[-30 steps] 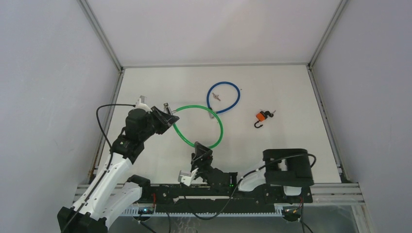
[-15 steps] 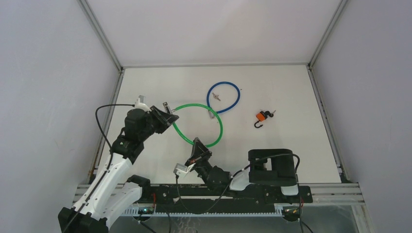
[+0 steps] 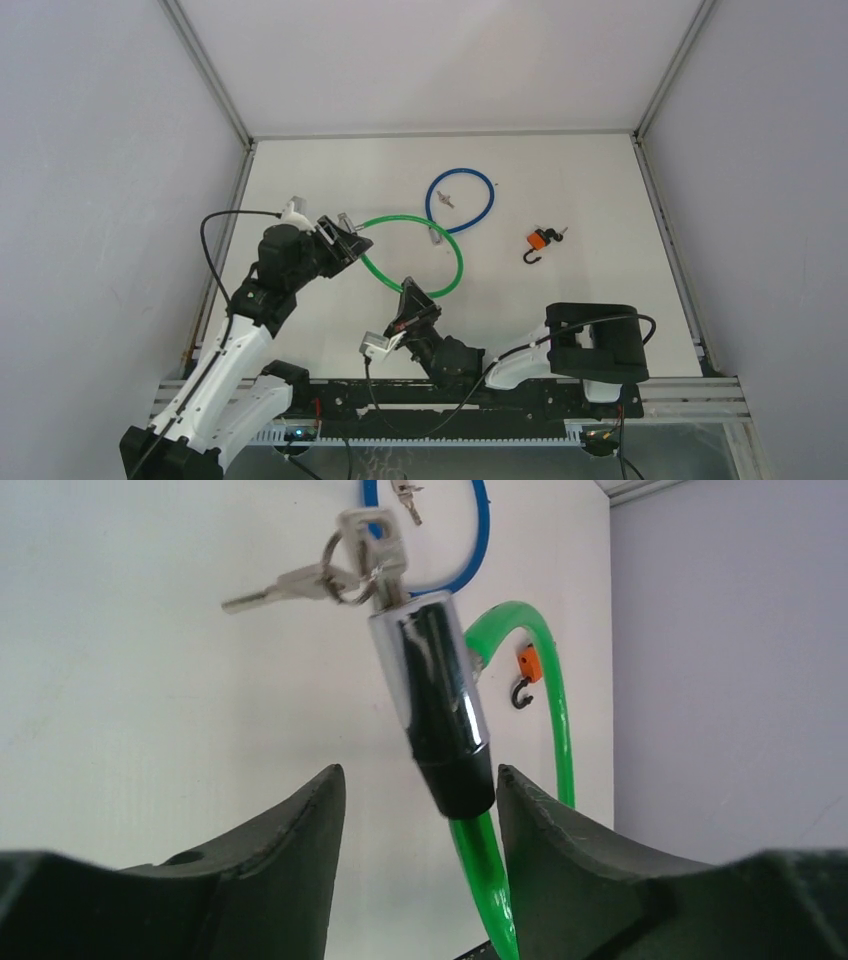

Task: Lock with the key
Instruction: Lock the lock.

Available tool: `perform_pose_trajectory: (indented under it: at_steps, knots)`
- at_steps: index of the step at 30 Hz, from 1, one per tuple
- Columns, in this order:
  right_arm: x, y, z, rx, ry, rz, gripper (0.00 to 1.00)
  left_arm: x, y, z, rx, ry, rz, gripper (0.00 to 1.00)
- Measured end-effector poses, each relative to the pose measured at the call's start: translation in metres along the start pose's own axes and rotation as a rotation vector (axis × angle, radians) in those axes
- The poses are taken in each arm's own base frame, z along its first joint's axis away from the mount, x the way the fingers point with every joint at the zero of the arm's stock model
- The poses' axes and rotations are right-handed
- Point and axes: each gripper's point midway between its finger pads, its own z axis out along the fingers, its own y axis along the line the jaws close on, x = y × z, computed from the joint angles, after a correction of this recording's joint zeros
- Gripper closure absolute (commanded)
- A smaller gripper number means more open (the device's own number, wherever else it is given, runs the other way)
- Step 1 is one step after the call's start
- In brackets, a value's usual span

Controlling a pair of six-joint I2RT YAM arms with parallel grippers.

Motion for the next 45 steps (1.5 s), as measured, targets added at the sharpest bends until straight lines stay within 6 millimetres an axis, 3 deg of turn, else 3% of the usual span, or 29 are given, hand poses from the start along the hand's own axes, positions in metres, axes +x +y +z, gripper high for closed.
perform_pose_trajectory:
  at_steps: [3,6,7,13,18,22,26,29,38,45]
  knots:
    - [0.003,0.005,-0.001,-0.021,0.008,-0.024,1.00,0.003,0.003,-0.002,-0.006,0.011,0.022,0.24]
    - [0.008,0.009,-0.001,-0.044,0.020,-0.047,1.00,0.005,0.005,-0.003,-0.010,0.022,0.050,0.01]
    - [0.011,0.011,-0.001,-0.053,0.025,-0.051,1.00,0.006,0.005,-0.004,-0.011,0.024,0.061,0.00]
    - [0.019,0.013,-0.004,-0.094,0.039,-0.060,1.00,0.006,0.006,-0.017,-0.014,0.029,0.138,0.00]
    - [0.014,0.003,-0.014,-0.208,-0.003,0.003,1.00,-0.013,-0.005,-0.038,-0.010,-0.028,0.292,0.02]
    - [0.001,-0.027,-0.023,-0.331,-0.048,0.148,1.00,-0.031,-0.016,-0.059,0.022,-0.109,0.469,0.03]
    - [-0.002,-0.054,-0.033,-0.415,-0.056,0.235,1.00,-0.032,-0.027,-0.080,0.103,-0.153,0.673,0.03]
    - [0.002,-0.060,-0.040,-0.500,-0.026,0.255,1.00,-0.027,-0.040,-0.094,0.197,-0.172,0.814,0.03]
    - [0.027,-0.041,-0.085,-0.848,0.077,0.267,1.00,0.014,-0.053,-0.114,0.455,-0.064,1.174,0.07]
    - [0.021,-0.060,-0.099,-0.951,0.081,0.369,1.00,0.052,-0.062,-0.118,0.649,0.064,1.278,0.07]
